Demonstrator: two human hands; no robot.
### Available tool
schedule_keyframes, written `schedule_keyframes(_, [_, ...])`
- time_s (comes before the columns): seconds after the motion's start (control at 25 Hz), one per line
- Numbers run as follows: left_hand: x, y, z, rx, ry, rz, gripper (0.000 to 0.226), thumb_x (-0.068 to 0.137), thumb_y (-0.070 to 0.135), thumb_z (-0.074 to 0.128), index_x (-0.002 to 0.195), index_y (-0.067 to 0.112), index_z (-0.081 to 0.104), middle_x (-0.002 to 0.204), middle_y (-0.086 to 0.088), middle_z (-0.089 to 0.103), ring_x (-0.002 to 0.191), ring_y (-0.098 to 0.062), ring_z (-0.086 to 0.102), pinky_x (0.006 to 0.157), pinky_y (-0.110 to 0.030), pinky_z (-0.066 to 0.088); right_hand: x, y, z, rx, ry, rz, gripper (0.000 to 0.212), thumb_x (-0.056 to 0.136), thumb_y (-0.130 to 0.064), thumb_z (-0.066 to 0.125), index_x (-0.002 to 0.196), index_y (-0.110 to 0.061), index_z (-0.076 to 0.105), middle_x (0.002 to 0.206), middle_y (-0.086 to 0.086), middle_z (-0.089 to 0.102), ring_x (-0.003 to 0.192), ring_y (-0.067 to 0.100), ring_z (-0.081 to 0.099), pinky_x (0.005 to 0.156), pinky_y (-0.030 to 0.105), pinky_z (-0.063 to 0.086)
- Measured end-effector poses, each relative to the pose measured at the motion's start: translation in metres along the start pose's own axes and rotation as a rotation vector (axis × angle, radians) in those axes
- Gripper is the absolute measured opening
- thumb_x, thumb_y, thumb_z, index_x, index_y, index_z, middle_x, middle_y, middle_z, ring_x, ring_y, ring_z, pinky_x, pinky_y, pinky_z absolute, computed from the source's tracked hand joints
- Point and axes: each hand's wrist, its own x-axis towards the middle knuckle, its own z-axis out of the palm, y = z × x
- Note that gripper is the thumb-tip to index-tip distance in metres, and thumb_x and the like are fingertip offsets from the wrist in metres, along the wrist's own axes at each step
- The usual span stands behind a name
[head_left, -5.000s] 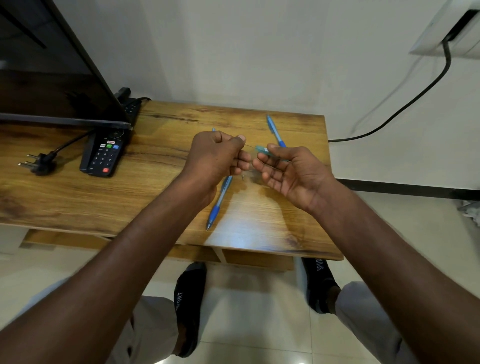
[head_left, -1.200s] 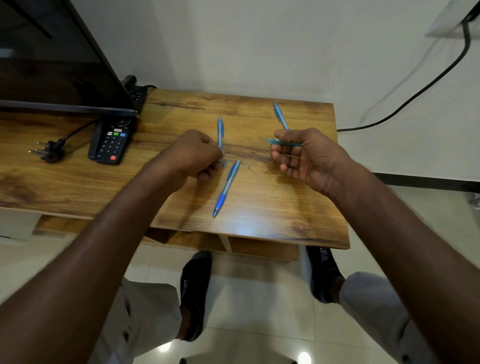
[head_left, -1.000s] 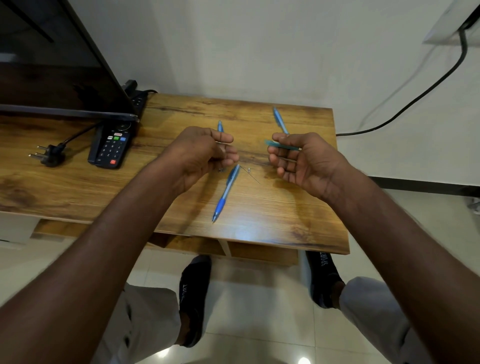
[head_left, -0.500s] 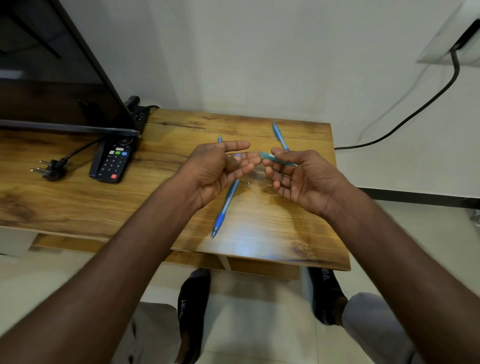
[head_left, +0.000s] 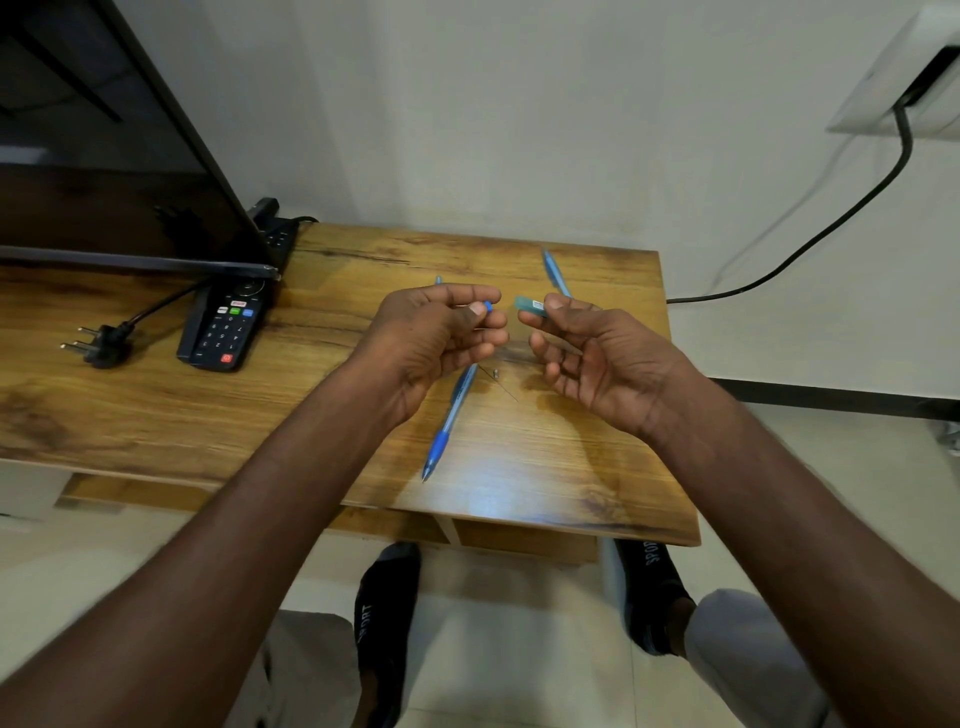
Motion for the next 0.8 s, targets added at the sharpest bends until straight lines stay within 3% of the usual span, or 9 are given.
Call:
schedule_keyframes(0.24, [-0.0011,-0.0004,0.0007,-0.011,0.009,0.035,0.015,0.097,0.001,0.069,0.112,0.003,0.074,0.1,-0.017,0.081,0.089,-0.024,0.08,0.076,-0.026,0.065,-0.0001,0.0011,-0.0009,-0.118,0.036,-0.057,0.015,0.099,-0.021,0.071,0.114,-0.022,0.067,0.108,0.001,0.082,0.078,0.012,0.076,0.057,0.023,0.053])
schedule_keyframes(0.44, [0.002,-0.0035,0.0025,0.02,0.044,0.034,0.009,0.094,0.0,0.072,0.102,0.002,0.077,0.084,-0.011,0.08,0.079,-0.018,0.077,0.074,-0.026,0.065,-0.0009,0.0025,0.0011,-0.188,0.041,-0.093,0.018,0.098,-0.02,0.073,0.116,-0.021,0.069,0.109,0.002,0.082,0.083,0.014,0.075,0.062,0.025,0.051])
schedule_keyframes(0.8, [0.0064,-0.0063,0.0002,0.012,0.072,0.029,0.012,0.093,0.003,0.075,0.104,0.0,0.077,0.084,-0.012,0.078,0.074,-0.016,0.075,0.071,-0.025,0.064,-0.0048,0.0029,0.0044,-0.191,0.052,-0.098,0.02,0.095,-0.015,0.076,0.114,-0.018,0.072,0.106,0.003,0.082,0.083,0.016,0.078,0.064,0.027,0.048])
